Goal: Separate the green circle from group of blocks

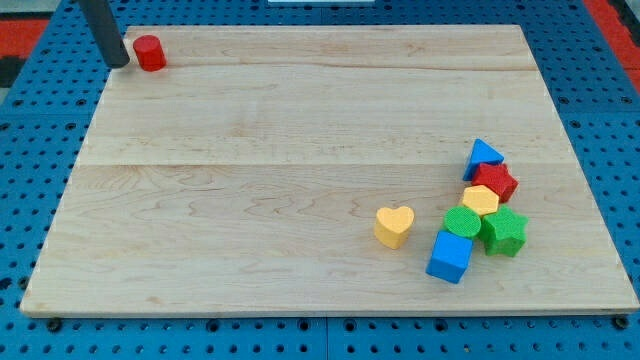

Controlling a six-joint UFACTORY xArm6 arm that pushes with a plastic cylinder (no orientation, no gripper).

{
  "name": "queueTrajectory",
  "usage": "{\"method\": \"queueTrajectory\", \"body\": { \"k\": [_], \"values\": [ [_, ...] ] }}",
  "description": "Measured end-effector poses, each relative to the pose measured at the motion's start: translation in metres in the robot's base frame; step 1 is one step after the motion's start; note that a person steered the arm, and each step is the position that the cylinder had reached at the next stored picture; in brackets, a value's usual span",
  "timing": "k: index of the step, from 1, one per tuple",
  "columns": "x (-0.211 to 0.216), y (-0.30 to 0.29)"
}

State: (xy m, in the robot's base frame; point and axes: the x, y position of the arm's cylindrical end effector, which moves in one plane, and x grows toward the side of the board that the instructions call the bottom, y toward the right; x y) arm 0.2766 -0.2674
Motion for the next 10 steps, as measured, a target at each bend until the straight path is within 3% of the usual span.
{"method": "queueTrajectory", "body": {
  "k": [1, 3, 4, 6, 8, 9, 10],
  "values": [
    [-0.008, 0.033],
    [0.024, 0.047],
    [0.052, 0.136],
    [0.049, 0.310],
    [0.144, 0.494],
    [0.224, 0.576],
    [0.307, 0.551]
  ]
}}
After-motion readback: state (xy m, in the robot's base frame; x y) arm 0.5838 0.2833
